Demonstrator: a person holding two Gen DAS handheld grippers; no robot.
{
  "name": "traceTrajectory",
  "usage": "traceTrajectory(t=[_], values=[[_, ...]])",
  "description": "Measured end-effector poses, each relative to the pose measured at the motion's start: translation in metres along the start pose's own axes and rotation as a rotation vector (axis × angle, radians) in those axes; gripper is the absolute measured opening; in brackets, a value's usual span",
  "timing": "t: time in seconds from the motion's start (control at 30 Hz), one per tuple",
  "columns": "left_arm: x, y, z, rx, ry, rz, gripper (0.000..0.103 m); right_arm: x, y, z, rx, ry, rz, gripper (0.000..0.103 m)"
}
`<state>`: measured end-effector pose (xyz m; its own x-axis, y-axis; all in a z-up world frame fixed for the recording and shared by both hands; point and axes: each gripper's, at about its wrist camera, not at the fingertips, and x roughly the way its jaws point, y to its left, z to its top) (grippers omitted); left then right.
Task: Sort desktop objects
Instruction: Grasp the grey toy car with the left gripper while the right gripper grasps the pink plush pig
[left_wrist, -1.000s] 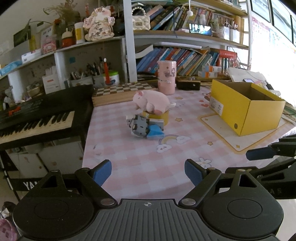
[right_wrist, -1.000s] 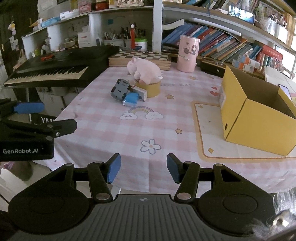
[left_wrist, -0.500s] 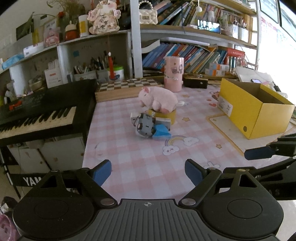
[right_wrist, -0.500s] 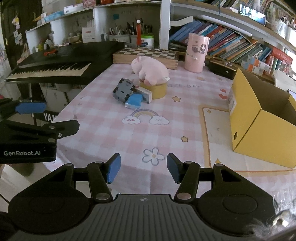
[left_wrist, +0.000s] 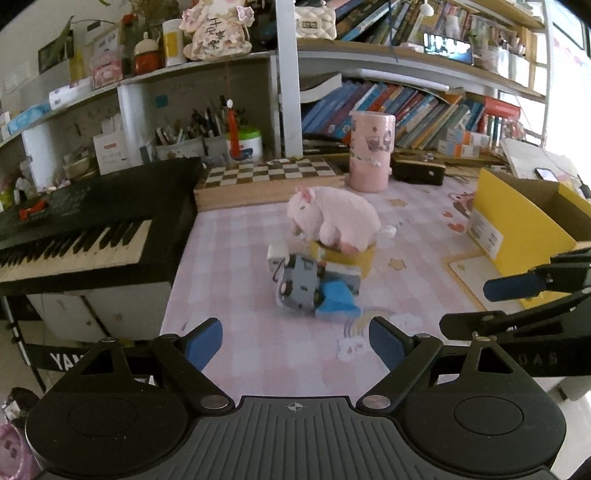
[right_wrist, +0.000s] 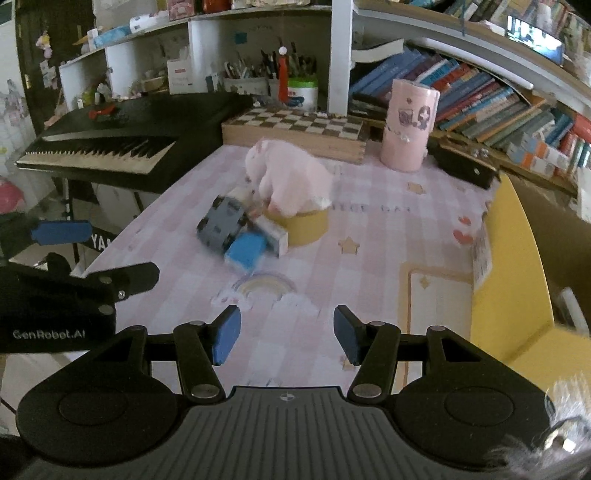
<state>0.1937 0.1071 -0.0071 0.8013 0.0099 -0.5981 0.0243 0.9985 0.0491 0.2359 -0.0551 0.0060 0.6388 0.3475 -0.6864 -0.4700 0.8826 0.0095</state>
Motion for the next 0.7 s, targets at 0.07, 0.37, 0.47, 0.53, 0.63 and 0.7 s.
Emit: traceTrajectory(t=[0.07,0.37,0.47,0.53,0.63,0.7], values=[[0.009,-0.002,0.006,-0.004,0.001,0.009,0.089,0.007,-0.008,0.009,-0.001,-0.005,0.008,0.055],[0.045,-0.009,0.030,-0.031,0.006,0.043,0.089,0.036,-0.043,0.045,0.021,-0.029,0.037,0.061],[0.057,-0.011,0.036,-0.048,0.014,0.046,0.089,0.044,-0.052,0.058,0.025,-0.041,0.041,0.063],[0.066,-0.012,0.039,-0.059,0.027,0.042,0.088,0.049,-0.058,0.065,0.025,-0.045,0.044,0.065],[0.079,-0.015,0.040,-0.059,0.044,0.051,0.087,0.056,-0.063,0.074,0.024,-0.053,0.055,0.069],[0.088,-0.016,0.041,-0.054,0.059,0.061,0.087,0.060,-0.065,0.079,0.018,-0.055,0.065,0.071]])
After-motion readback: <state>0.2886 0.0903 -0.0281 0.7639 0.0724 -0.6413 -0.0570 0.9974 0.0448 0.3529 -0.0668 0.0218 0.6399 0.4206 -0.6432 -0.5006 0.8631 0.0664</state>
